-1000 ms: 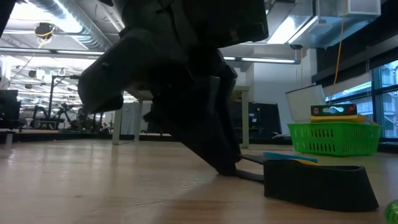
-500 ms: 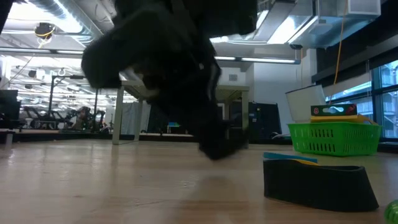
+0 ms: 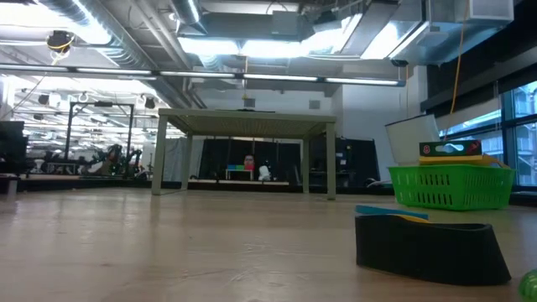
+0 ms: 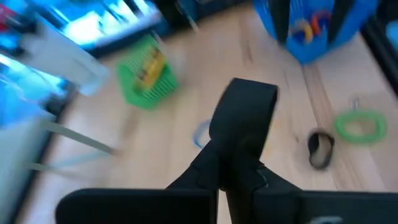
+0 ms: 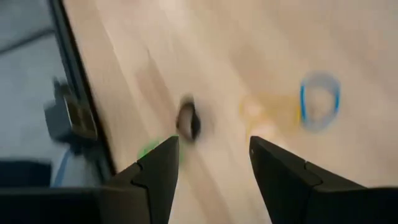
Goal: Pick & Place Office Desk Supplies
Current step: Put the black rubber band into the red bin
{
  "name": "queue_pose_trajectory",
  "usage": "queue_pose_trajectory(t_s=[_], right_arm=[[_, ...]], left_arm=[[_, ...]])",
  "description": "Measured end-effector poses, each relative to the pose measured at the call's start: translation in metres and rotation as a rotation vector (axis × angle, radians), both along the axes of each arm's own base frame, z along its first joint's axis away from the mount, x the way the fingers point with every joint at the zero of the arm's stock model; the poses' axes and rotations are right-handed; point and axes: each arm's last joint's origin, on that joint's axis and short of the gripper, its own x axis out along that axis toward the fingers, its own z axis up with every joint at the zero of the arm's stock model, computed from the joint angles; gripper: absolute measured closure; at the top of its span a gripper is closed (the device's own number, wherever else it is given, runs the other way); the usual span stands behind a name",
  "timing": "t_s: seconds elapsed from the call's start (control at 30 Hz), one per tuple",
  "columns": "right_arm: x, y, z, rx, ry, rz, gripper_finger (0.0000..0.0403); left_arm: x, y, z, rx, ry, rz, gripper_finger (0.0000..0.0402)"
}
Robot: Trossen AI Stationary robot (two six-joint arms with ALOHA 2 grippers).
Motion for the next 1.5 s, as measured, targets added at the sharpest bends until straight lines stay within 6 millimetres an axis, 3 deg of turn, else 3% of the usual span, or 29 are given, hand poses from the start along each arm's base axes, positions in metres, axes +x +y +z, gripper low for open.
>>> queue_pose_trajectory(t_s=[0.27,0.47,0.6,0.8,1.03,1.23,1.37,1.5], right_arm=[[0.013,-0.001,0.012,-0.293,-0.284,0.010,0.0206],[0.028,-0.010,0.016,-0.453,-0.333,-0.005,0.0206],[0.041,-0.021,0.017,-0.484,-0.310,-0.009,0.0206],[0.056,-0.035,0.015,-0.425,-0.231,0.009,0.0206],[0.066,-0.045,0.012,-0.366,-0.158,0.050,0.0206],[0.071,-0.051,0.012,-0.398,-0.138,0.059,0.0206],[0.073,-0.054,0.012,-0.416,-0.127,0.070,0.0206],[0.074,-0.055,0.012,-0.419,-0.116,0.082,0.0206]], left_arm=[[-0.036,-0.014,0.043,0.073,-0.218,0.096,0.0395],[-0.042,-0.018,0.046,0.038,-0.210,0.053,0.0394],[-0.038,-0.017,0.043,-0.096,-0.150,-0.009,0.0394],[-0.039,0.000,0.026,-0.352,0.101,0.032,0.0394],[-0.060,0.029,0.006,-0.521,0.561,0.299,0.0394],[-0.087,0.038,0.003,-0.541,0.872,0.527,0.0394],[-0.104,0.036,0.000,-0.472,0.948,0.618,0.0394],[-0.119,0.032,-0.017,-0.418,1.025,0.672,0.0393]])
